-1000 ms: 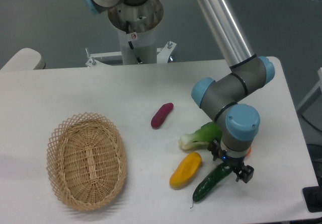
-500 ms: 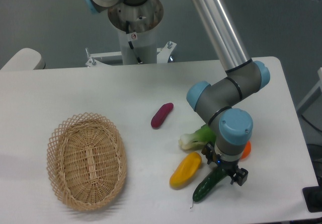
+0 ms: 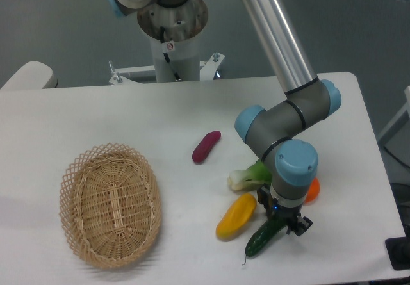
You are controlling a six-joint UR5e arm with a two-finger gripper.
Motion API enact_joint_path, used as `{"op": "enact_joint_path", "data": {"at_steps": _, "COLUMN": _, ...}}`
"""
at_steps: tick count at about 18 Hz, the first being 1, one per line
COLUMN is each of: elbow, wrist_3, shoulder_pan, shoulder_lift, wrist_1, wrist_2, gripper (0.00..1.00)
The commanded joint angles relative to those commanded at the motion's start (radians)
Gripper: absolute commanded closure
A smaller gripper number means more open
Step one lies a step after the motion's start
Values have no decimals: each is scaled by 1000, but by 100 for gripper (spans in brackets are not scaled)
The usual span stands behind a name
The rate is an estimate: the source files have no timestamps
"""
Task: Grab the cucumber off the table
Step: 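Close the gripper around the green cucumber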
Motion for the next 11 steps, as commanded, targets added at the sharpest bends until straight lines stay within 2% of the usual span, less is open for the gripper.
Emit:
{"op": "enact_joint_path", "data": {"at_steps": 7, "elbow": 23, "wrist_3": 2, "shoulder_pan": 9, "shoulder_lift": 15, "wrist_1": -8, "wrist_2": -23, "gripper": 71}}
{"op": "enact_joint_path", "data": {"at_steps": 9, "elbow": 29, "wrist_3": 2, "shoulder_pan": 12, "shoulder_lift": 43, "wrist_1": -14, "wrist_2": -46, "gripper": 71}}
{"op": "enact_joint_path", "data": {"at_steps": 11, "elbow": 34, "wrist_3": 2, "shoulder_pan": 14, "shoulder_lift": 80, "wrist_1": -46, "wrist_2": -54, "gripper": 71}}
